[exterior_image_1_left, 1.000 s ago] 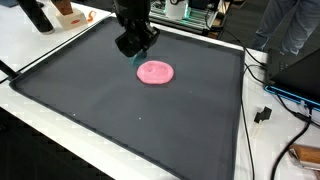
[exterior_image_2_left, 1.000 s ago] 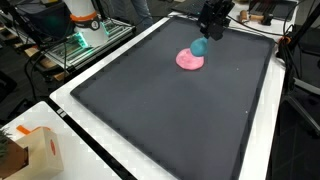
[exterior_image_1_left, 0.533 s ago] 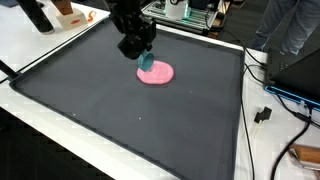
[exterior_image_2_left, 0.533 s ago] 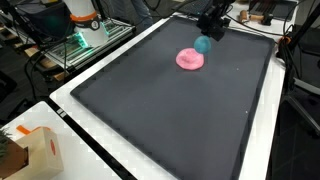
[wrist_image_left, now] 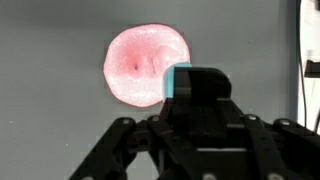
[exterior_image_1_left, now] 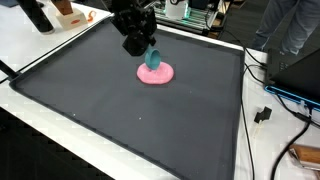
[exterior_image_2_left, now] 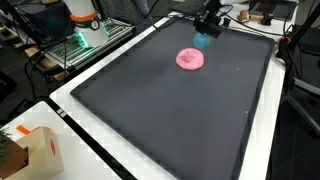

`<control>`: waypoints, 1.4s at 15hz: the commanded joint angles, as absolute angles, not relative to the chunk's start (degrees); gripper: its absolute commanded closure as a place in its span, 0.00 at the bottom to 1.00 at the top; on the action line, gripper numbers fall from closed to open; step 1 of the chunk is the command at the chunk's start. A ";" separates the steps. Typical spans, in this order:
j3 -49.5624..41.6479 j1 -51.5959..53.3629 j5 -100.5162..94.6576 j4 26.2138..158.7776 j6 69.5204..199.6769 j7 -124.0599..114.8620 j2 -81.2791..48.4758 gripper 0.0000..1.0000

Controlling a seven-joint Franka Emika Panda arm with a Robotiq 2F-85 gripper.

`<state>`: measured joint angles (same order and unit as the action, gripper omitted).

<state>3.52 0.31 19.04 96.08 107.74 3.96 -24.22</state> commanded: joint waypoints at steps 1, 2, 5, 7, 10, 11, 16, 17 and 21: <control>4.79 -2.32 24.61 101.45 110.29 10.60 -21.59 0.75; 4.89 -2.78 26.09 102.36 111.10 12.43 -21.30 0.75; 5.18 -4.09 29.92 104.51 112.76 17.83 -21.13 0.75; 5.46 -4.99 32.35 105.57 113.11 21.23 -21.28 0.75; 5.77 -6.38 37.19 107.34 113.65 26.70 -21.19 0.75; 5.68 -6.59 38.31 107.70 113.42 28.03 -21.29 0.75; 5.19 -7.15 42.51 109.18 112.85 33.20 -21.93 0.75; 5.13 -7.21 43.24 109.45 112.88 34.02 -22.09 0.75; 4.76 -7.52 46.15 110.48 112.56 37.30 -22.49 0.75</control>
<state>4.66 -6.66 43.11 108.45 112.24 34.04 -23.08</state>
